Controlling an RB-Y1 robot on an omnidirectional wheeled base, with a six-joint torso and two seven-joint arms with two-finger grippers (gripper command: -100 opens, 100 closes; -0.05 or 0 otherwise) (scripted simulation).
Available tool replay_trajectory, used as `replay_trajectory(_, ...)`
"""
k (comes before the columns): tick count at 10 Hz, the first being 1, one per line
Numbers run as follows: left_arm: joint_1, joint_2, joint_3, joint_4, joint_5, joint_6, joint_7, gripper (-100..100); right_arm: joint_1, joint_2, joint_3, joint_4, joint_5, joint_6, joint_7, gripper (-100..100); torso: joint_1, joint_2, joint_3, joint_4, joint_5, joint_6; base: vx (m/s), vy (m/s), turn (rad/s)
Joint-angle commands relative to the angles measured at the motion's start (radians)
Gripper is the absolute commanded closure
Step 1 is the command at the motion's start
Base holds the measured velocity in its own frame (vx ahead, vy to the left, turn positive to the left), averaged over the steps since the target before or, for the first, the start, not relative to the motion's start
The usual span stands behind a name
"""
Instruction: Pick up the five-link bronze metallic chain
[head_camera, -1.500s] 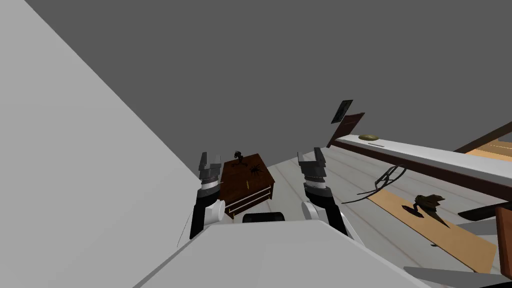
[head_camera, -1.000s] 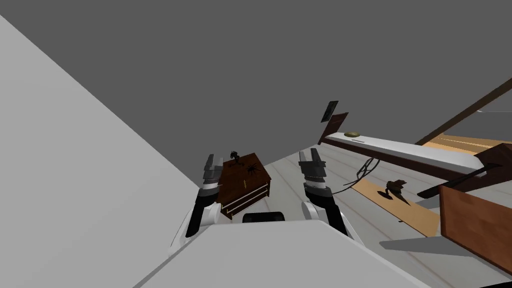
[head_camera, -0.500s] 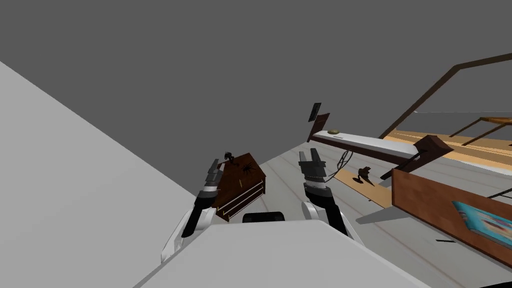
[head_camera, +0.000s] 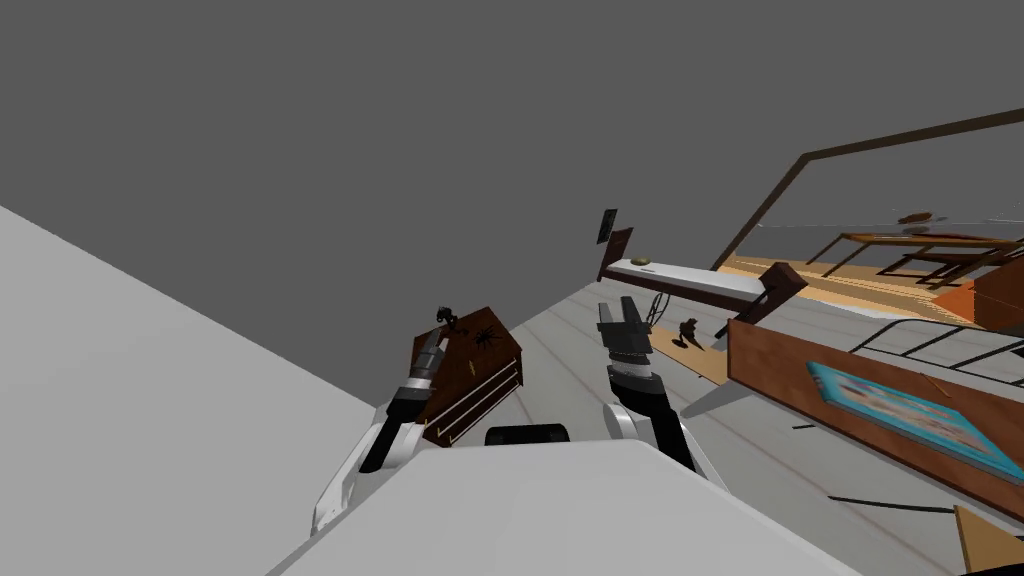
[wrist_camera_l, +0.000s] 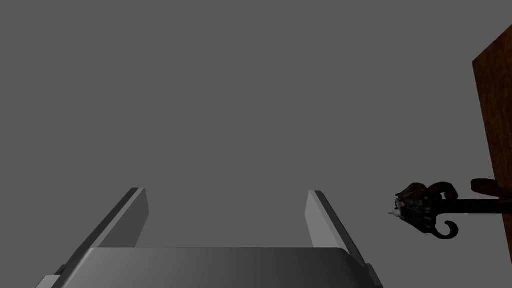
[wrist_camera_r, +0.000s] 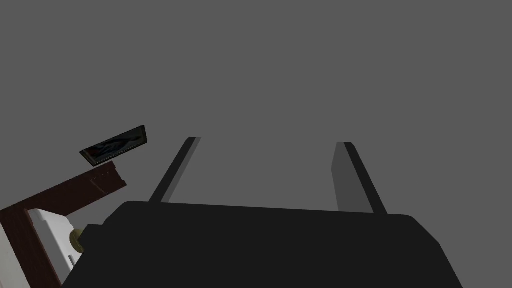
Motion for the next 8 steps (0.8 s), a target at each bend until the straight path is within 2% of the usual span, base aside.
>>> replay_trajectory(1,0.002,0.022,0.009,0.028,0.004,0.007,0.009,-100,0.000,0.000,0.000,0.000,0.000,0.000,0.000,0,0.000,0.000,0.000,0.000,0.000,0.000,-0.027,-0.030,-0.100)
replay_trajectory(3,0.005,0.070,0.019,0.124,0.001,0.033,0.018,-100,0.000,0.000,0.000,0.000,0.000,0.000,0.000,0,0.001,-0.001,0.000,0.000,0.000,0.000,-0.038,-0.045,-0.281)
replay_trajectory(4,0.007,0.091,0.024,0.152,-0.001,0.047,0.022,-100,0.000,0.000,0.000,0.000,0.000,0.000,0.000,0,0.000,0.000,0.000,0.000,0.000,0.000,-0.034,-0.081,-0.352)
replay_trajectory(5,0.007,0.091,0.024,0.179,-0.001,0.047,0.022,-100,0.000,0.000,0.000,0.000,0.000,0.000,0.000,0,-0.002,0.000,0.000,0.000,0.000,0.000,-0.012,-0.054,-0.073)
replay_trajectory(8,0.011,0.128,0.033,0.271,-0.007,0.075,0.029,-100,0.000,0.000,0.000,0.000,0.000,0.000,0.000,0,0.001,-0.002,-0.001,0.000,0.000,-0.001,0.003,-0.040,-0.172)
